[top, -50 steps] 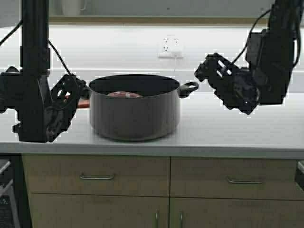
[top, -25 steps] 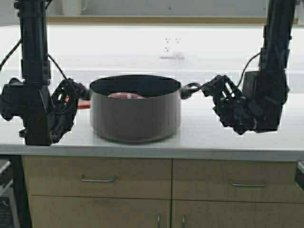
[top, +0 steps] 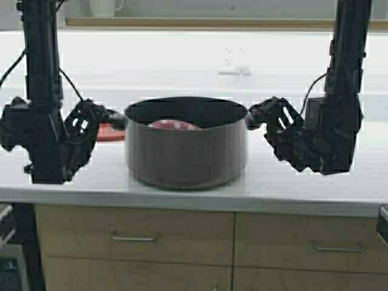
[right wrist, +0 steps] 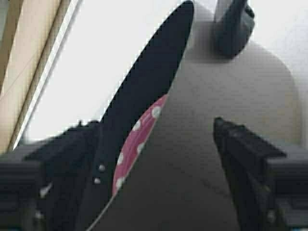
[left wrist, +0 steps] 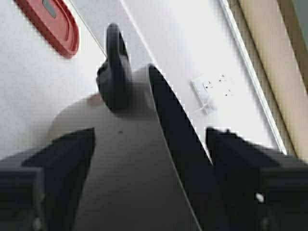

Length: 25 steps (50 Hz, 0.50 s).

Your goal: Open the cabinet, put the pot inside, then close it

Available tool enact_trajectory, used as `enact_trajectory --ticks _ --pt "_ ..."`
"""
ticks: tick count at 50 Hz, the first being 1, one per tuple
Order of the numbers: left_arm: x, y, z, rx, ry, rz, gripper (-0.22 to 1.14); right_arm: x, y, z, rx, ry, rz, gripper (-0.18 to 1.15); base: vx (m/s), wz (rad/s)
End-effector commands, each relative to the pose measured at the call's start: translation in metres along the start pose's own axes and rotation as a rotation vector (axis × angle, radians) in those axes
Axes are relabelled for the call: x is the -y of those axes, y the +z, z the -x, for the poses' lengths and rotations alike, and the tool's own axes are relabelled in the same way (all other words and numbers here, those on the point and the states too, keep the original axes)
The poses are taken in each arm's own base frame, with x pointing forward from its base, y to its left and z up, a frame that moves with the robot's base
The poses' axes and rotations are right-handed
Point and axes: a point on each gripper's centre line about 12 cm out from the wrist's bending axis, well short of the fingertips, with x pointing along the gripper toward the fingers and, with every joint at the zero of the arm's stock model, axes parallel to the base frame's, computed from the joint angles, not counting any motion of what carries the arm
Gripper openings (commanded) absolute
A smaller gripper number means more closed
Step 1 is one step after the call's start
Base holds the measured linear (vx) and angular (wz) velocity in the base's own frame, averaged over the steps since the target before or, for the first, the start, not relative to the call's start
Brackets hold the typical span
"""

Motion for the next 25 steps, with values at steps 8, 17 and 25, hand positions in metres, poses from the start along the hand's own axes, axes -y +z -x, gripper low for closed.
enact_trajectory --ticks 8,17,25 --pt "0.01 0.001 -0.008 0.018 -0.038 0.009 0.99 -0.008 0.008 -0.003 0.026 0.025 0.009 1.01 0.15 0.03" --pt "0.007 0.001 -0.005 0.013 -0.027 0.003 0.99 -0.003 0.005 0.011 0.01 -0.007 0.008 1.01 0.16 -0.01" --pt "0.004 -0.003 -0.014 0.027 -0.04 0.008 0.99 0.001 0.01 0.002 0.074 -0.008 0.017 1.01 0.11 -0.01"
